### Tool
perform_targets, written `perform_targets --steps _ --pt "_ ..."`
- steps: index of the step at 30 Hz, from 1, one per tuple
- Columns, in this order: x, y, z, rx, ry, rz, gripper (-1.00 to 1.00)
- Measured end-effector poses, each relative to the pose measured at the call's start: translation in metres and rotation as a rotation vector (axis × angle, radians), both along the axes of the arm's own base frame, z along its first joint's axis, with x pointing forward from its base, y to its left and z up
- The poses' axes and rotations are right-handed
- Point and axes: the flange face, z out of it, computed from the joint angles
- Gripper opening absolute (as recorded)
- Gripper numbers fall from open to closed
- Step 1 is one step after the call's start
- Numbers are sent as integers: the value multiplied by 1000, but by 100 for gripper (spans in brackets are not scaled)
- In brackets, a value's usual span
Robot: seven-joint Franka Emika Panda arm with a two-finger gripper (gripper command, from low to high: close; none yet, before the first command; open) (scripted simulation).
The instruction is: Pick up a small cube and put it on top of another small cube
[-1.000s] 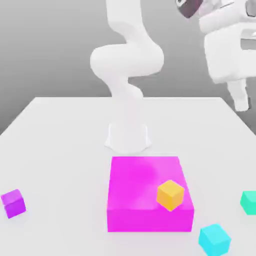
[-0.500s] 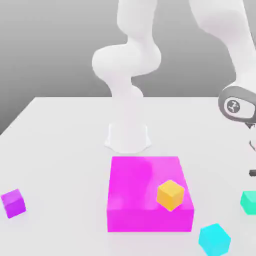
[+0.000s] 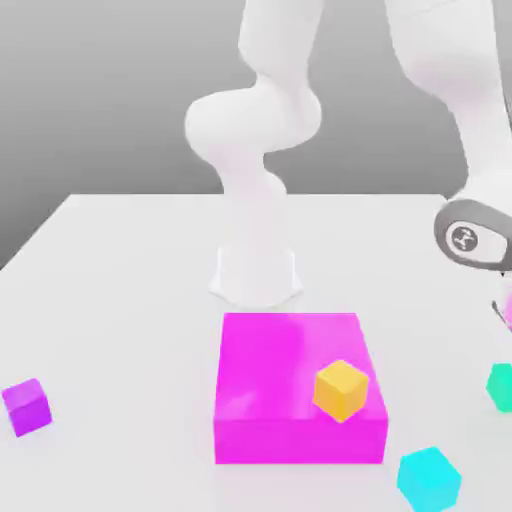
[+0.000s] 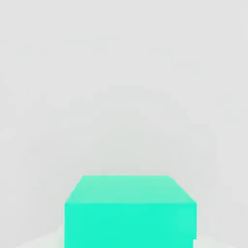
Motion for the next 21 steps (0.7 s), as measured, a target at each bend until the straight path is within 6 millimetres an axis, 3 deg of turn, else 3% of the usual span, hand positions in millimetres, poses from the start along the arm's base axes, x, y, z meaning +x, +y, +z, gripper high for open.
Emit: perform_targets --steps 4,7,8,12,14,17,18,21 --pt "32 -63 42 -3 -3 -187 -100" --pt "54 -131 71 -2 -4 -372 -100" --pt "58 -153 80 -2 -3 -432 -100" --pt "53 -209 112 2 0 -594 -100" --pt "52 -226 106 4 2 -643 -100" --pt "51 -231 71 4 2 -658 -100" --pt "51 -231 62 3 2 -659 100" --pt "51 -231 62 3 2 -659 100"
